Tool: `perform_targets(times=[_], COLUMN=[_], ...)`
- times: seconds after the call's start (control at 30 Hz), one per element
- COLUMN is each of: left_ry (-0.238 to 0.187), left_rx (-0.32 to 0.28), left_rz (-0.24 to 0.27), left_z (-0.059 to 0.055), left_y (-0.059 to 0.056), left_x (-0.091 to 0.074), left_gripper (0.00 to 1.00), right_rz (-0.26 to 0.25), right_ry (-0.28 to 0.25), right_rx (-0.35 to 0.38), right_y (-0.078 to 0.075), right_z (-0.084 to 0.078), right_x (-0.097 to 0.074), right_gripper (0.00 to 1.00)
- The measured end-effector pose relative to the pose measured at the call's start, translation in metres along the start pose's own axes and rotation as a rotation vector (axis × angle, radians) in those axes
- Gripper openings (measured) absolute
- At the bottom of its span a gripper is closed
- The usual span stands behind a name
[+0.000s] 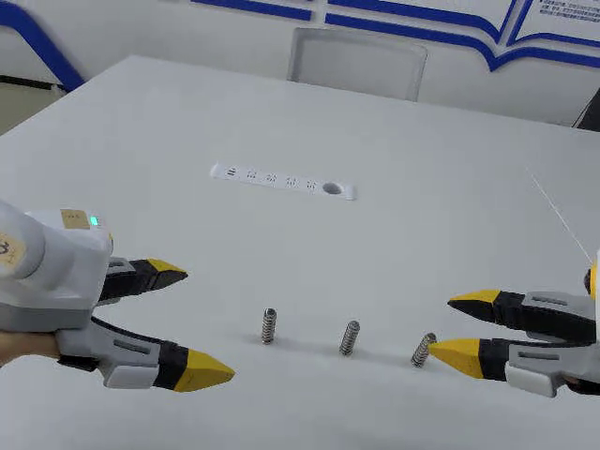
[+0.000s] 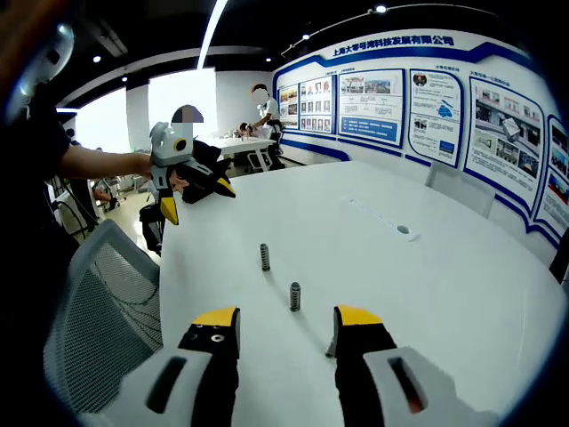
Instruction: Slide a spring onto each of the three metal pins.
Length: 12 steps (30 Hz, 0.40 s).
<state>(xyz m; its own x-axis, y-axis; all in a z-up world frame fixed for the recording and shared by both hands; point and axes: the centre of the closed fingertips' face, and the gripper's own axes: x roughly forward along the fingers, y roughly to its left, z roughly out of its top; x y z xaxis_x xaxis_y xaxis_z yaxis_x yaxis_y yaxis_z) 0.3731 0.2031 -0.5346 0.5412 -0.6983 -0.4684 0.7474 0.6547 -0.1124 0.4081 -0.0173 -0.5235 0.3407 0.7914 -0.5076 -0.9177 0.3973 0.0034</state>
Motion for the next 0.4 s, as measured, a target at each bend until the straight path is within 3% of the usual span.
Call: perform_targets(times=[0.07, 0.17, 0.4], left_ry=[-0.039, -0.05, -0.008], left_rx=[-0.008, -0.015, -0.004], left_rz=[-0.003, 0.005, -0.021], left_z=[0.009, 0.016, 0.013], left_y=[-0.002, -0.002, -0.006], left_x=[0.0, 0.001, -0.001], left_gripper=[0.87, 0.88, 0.95], right_rz=[0.003, -0.007, -0.031], right_ry=[0.018, 0.034, 0.043], right_rx=[-0.002, 0.003, -0.004], right_y=[0.0, -0.004, -0.006], right_z=[-0.007, -0.016, -0.021], right_x=[-0.006, -0.015, -0.027], right_gripper=[0.46, 0.48, 0.54])
